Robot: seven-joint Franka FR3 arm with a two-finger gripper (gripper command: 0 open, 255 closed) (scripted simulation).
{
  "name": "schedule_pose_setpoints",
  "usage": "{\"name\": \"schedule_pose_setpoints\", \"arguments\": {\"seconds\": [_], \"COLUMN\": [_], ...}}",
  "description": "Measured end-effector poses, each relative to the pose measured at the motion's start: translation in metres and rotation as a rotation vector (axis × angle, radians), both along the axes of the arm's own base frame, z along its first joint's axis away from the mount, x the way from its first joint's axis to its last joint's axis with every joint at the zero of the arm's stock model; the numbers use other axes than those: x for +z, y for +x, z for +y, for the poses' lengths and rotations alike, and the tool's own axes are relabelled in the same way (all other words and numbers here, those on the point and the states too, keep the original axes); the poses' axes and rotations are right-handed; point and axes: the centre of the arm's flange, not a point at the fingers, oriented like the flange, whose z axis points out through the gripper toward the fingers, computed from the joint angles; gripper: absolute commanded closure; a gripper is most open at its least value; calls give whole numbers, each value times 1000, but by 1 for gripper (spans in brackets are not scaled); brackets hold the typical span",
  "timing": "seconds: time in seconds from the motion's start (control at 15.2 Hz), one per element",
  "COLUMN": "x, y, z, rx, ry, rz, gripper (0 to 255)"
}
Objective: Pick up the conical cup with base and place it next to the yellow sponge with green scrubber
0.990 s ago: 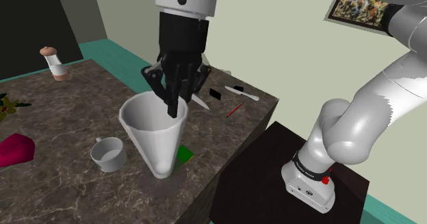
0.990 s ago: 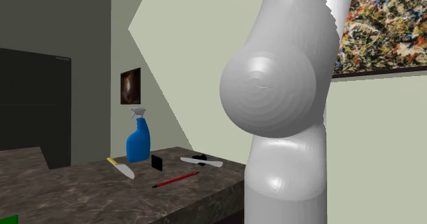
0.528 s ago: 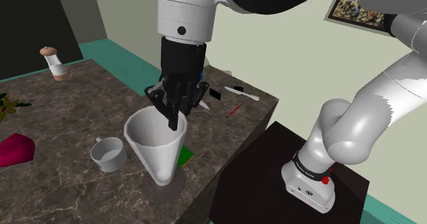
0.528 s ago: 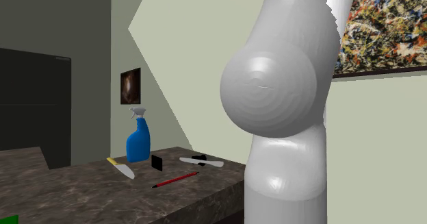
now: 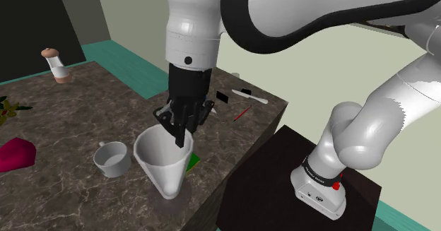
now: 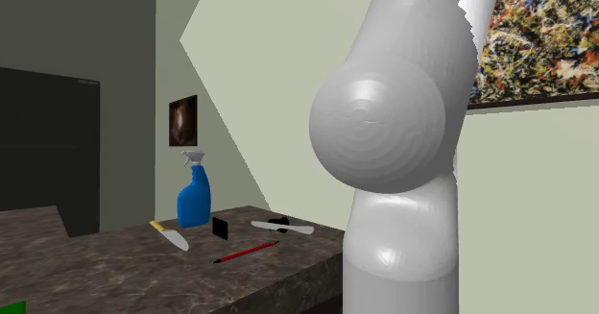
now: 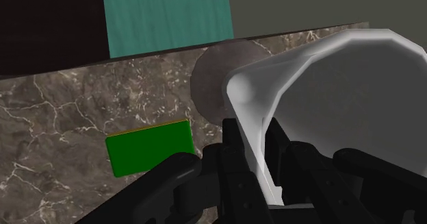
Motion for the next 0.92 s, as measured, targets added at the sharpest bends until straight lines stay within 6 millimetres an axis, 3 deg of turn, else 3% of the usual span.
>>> {"name": "schedule_pose_setpoints", "arguments": {"seconds": [0.92], "x": [-73], "y": [0], "z": [0], "rx": [0], "ry": [0], "rz": [0], "gripper": [255]}}
